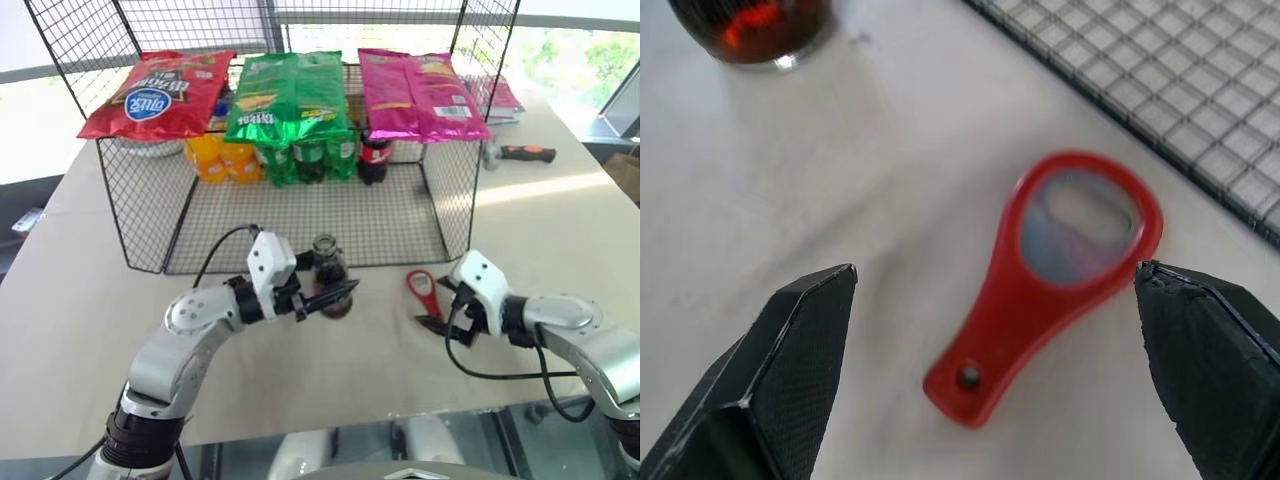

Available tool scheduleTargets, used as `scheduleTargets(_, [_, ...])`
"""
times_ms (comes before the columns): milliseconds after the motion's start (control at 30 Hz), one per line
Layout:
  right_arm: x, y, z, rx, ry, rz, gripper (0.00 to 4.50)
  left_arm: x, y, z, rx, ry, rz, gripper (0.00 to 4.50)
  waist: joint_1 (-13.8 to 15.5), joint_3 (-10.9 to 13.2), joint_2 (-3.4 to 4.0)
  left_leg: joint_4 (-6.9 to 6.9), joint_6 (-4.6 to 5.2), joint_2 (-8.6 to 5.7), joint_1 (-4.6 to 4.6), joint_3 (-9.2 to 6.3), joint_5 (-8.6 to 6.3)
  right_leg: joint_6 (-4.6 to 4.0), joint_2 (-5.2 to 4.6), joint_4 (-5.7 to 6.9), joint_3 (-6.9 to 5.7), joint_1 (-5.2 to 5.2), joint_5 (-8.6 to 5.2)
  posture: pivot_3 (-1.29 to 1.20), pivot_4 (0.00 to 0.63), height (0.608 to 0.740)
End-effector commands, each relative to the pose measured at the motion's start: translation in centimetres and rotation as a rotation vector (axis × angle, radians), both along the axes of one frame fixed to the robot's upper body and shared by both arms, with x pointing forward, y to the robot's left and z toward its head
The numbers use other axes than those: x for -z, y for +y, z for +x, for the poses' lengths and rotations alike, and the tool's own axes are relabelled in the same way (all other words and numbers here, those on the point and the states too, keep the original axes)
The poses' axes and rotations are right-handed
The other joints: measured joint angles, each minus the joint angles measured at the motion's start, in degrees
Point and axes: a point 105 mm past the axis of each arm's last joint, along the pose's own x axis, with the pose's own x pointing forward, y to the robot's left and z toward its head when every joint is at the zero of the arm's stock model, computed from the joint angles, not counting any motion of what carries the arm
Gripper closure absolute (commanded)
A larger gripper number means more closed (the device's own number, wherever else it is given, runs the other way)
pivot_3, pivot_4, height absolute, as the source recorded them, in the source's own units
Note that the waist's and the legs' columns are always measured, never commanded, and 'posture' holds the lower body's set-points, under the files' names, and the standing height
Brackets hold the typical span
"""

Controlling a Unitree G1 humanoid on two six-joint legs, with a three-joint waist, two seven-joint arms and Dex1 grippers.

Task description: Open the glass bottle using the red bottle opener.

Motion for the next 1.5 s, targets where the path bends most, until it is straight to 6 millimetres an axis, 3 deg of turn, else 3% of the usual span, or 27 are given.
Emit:
scheduleTargets(33, [-2.3,0.5,0.3,-0.03,-0.102,0.055,0.03,0.6,0.1,-0.3,0.016,0.009,0.003,2.08,0.0,0.0,0.0,0.0,0.0,0.0,0.0,0.0,0.0,0.0,0.0,0.0,0.0,0.0,0.0,0.0,0.15,0.74])
scheduleTargets(100, [-3.0,1.0,0.2,-0.054,-0.12,0.094,0.03,0.7,0.2,-0.3,0.02,0.013,0.002,2.08,0.0,0.0,0.0,0.0,0.0,0.0,-0.01,0.0,0.0,0.0,0.0,-0.01,-0.01,0.0,0.0,0.0,0.15,0.74])
scheduleTargets(133, [-3.4,1.3,0.1,-0.065,-0.131,0.111,0.0,0.8,0.3,-0.3,0.018,0.01,0.003,1.05,0.0,0.0,0.0,0.0,0.0,0.0,-0.01,0.0,0.0,0.0,0.0,-0.02,-0.01,0.0,0.0,0.0,0.15,0.74])
scheduleTargets(233, [-4.0,2.0,0.0,-0.085,-0.152,0.141,0.0,0.9,0.3,-0.4,0.02,0.007,0.004,0.02,0.0,0.0,0.03,-0.01,0.0,0.0,-0.01,0.0,0.0,0.0,0.0,-0.01,-0.01,-0.01,0.0,0.0,0.15,0.74])
scheduleTargets(633, [-4.6,2.6,0.1,-0.094,-0.183,0.173,0.0,1.7,1.7,-1.2,0.016,0.003,0.001,0.02,0.0,0.0,0.05,0.0,0.0,0.0,-0.02,-0.03,0.0,0.0,-0.01,-0.01,-0.03,-0.01,0.0,0.0,0.15,0.74])
scheduleTargets(967, [-3.9,0.7,-0.1,-0.047,-0.187,0.192,0.0,2.3,4.7,-3.7,-0.042,0.069,0.032,0.02,0.0,0.1,0.09,-0.03,0.01,0.0,-0.03,-0.03,0.0,0.0,-0.02,-0.05,-0.03,-0.01,0.0,0.0,0.15,0.74])
scheduleTargets(1100, [-3.5,-1.2,-0.7,0.027,-0.235,0.166,0.0,2.1,6.6,-4.9,-0.182,0.062,0.033,0.02,0.1,0.1,0.15,-0.07,0.01,0.03,0.0,-0.01,0.0,0.0,-0.02,-0.06,-0.01,0.01,0.0,0.0,0.15,0.74])
scheduleTargets(1167, [-3.4,-2.6,-1.8,0.058,-0.221,0.234,0.0,1.2,7.9,-5.5,-0.316,0.009,-0.061,0.02,0.3,0.1,0.17,-0.08,0.01,0.02,0.01,-0.01,0.0,0.0,-0.02,-0.06,0.0,0.04,0.0,0.0,0.15,0.74])
scheduleTargets(1367, [-1.8,-6.9,-3.7,0.148,-0.279,0.135,0.0,2.9,10.6,-8.6,-0.507,0.063,-0.007,0.02,0.5,0.1,0.15,-0.09,0.05,0.03,0.09,0.1,-0.03,0.0,-0.04,-0.1,0.1,0.12,0.0,0.0,0.15,0.74])
scheduleTargets(1500, [-0.9,-9.4,-4.5,0.18,-0.283,0.08,0.0,3.7,11.8,-9.7,-0.603,0.111,-0.005,0.02,0.5,0.1,0.11,-0.09,0.15,0.03,0.26,0.12,-0.08,0.01,-0.05,-0.08,0.1,0.34,0.0,0.0,0.15,0.74])
